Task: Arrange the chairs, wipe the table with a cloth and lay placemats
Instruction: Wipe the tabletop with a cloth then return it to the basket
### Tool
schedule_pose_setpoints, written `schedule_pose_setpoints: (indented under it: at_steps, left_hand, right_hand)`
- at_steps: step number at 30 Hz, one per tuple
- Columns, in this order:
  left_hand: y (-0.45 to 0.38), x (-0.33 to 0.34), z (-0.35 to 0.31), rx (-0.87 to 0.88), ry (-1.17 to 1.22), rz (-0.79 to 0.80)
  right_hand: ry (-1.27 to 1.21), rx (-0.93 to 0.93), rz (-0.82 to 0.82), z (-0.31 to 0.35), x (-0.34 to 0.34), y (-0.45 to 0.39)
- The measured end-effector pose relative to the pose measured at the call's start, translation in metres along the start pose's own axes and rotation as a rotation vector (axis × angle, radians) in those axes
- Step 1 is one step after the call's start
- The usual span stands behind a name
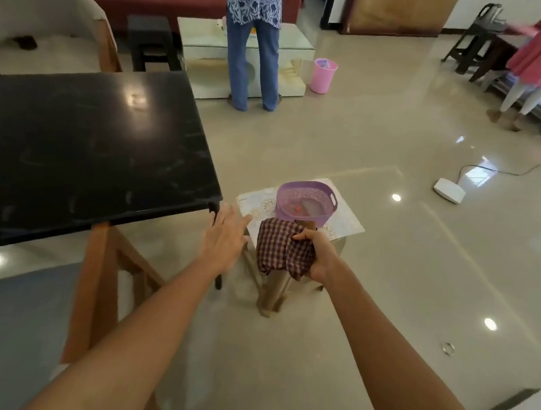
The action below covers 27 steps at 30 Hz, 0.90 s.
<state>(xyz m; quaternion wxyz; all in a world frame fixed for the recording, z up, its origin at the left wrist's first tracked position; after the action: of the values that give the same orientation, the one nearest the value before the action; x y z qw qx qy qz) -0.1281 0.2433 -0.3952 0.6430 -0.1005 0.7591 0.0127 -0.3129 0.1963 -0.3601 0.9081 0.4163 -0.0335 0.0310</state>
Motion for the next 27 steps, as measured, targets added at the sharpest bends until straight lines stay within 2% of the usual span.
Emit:
schedule_pose_setpoints:
  at_steps: [14,20,27]
  left_hand:
    - [-0.128,0.041,-0.068,-0.063,-0.094,0.052]
    - [-0.204,0.078,-0.081,-0.145,-0.123,0.051]
    - [-0.282,0.082,-0.113,-0.221,-0.031,0.018]
  right_hand:
    - [-0.004,0.002,0.087,0.111,-0.073,-0.118]
    - [0.120,0.010,0.152,0.178,-0.075,-0.193]
    - [0.260,0.004,0.208,0.255,-0.075,-0.263]
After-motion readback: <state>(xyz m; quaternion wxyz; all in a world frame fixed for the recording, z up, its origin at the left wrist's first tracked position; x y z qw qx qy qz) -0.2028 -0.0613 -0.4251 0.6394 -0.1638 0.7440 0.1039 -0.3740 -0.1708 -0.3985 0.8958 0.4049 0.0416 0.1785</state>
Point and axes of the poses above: each hand's wrist, its own y-axis away from the middle knuckle, its own x-axis out of the palm, z = x × y, the point moved 1 cm from there along -y, towards the middle knuckle, and after that the axes turned 7 degrees about -z, right-handed, at the moved point
